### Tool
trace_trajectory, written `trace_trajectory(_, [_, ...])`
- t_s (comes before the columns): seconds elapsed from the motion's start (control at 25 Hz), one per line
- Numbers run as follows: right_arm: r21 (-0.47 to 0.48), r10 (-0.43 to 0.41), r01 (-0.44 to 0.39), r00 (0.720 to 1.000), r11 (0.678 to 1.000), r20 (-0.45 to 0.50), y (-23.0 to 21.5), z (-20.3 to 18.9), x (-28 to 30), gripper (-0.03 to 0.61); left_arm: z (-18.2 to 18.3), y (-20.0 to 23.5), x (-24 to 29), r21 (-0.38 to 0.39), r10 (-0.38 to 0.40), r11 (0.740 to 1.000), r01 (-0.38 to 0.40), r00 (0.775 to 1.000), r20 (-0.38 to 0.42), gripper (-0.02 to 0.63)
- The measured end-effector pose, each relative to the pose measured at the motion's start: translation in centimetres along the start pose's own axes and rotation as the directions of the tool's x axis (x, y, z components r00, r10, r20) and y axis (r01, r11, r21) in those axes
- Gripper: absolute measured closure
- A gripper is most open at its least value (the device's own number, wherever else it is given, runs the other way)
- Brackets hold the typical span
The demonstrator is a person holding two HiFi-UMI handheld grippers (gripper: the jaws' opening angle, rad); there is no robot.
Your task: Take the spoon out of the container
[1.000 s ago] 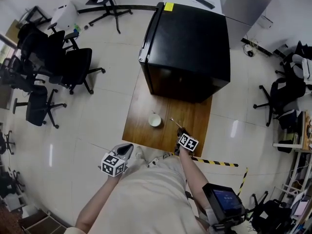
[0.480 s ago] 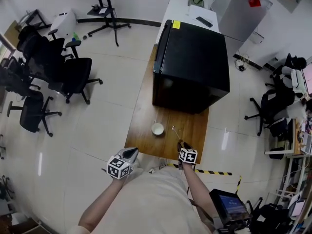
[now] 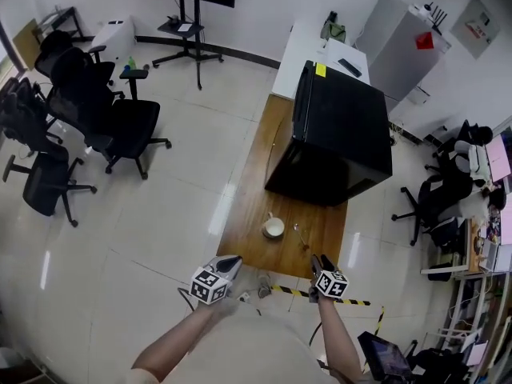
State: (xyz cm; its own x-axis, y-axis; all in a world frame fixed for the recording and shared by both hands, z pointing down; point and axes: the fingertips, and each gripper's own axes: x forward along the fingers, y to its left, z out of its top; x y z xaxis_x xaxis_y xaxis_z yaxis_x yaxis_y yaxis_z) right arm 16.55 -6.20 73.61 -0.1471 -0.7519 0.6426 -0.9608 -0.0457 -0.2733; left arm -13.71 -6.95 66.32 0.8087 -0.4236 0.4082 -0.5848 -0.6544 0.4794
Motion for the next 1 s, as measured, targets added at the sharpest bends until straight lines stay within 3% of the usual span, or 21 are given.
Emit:
trace_trajectory(0.28, [-0.064,0.056,-0.05,0.995,0.997,0.088,4.7,2.2,-4.6,0.402,-2.2,0.5,0.1,0.047,-0.055,0.997,0.057,0.998,-0.041,0.629])
trace_trajectory(0.56, [-0.06,0.141,-0.133,0.977,0.989,0.162,6.6,1.3,-7.3,0.402,-3.4,-2.1,-0.9,0.098,-0.031,0.994,0.036,0.998,-0.058,0.627])
trace_trajectory(0.68, [-0.081,0.185,-0.172,0.963,0.982,0.196,6.2,1.5,-9.4,0.402,-3.7,-4.2,-0.8,0.116,-0.008,0.993,0.014,0.999,-0.046,0.628])
trace_trajectory(0.8, [-0.044,0.223,-0.219,0.943,0.975,0.247,7.1,1.2,-11.7,0.402,-4.2,-5.6,-2.1,0.141,0.005,0.99,0.002,0.999,-0.046,0.628])
trace_trajectory(1.0, [-0.049,0.288,-0.287,0.913,0.957,0.289,8.0,2.7,-14.7,0.402,-4.6,-8.6,-3.2,0.132,0.037,0.991,-0.034,0.999,-0.024,0.627])
